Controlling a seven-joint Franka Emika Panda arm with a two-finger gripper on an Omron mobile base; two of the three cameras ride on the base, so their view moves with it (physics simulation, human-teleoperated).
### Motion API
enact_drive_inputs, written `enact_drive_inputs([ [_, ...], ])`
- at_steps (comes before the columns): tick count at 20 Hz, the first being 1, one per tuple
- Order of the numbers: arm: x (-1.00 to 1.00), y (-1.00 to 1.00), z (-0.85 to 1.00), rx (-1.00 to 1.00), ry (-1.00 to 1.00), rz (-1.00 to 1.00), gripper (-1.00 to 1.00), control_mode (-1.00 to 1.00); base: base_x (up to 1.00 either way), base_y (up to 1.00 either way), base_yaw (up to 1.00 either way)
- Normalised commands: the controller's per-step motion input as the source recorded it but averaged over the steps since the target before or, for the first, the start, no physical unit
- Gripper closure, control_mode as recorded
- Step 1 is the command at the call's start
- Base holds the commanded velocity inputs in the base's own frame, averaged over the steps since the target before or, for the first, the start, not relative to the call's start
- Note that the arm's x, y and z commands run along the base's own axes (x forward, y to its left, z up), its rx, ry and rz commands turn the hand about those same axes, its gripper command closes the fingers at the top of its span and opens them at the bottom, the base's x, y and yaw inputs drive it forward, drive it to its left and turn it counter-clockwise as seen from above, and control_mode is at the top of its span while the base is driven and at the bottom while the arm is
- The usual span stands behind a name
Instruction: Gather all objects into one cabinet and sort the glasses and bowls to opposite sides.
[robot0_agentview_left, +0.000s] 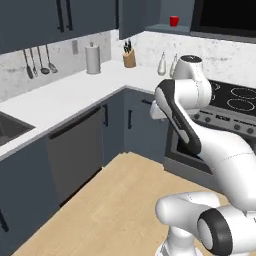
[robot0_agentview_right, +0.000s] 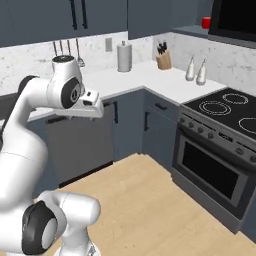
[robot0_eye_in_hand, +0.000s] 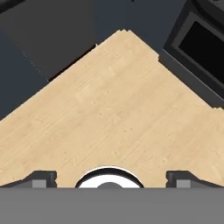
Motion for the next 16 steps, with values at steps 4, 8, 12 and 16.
enact_drive_inputs([
  [4, 0.00, 0.00, 0.00, 0.00, 0.00, 0.00, -1.00, 1.00, 0.92, 0.06, -0.41],
  [8, 0.00, 0.00, 0.00, 0.00, 0.00, 0.00, -1.00, 1.00, 0.96, 0.00, -0.46],
  [12, 0.00, 0.00, 0.00, 0.00, 0.00, 0.00, -1.00, 1.00, 0.92, 0.00, -0.49],
  [16, 0.00, 0.00, 0.00, 0.00, 0.00, 0.00, -1.00, 1.00, 0.88, 0.01, -0.47],
])
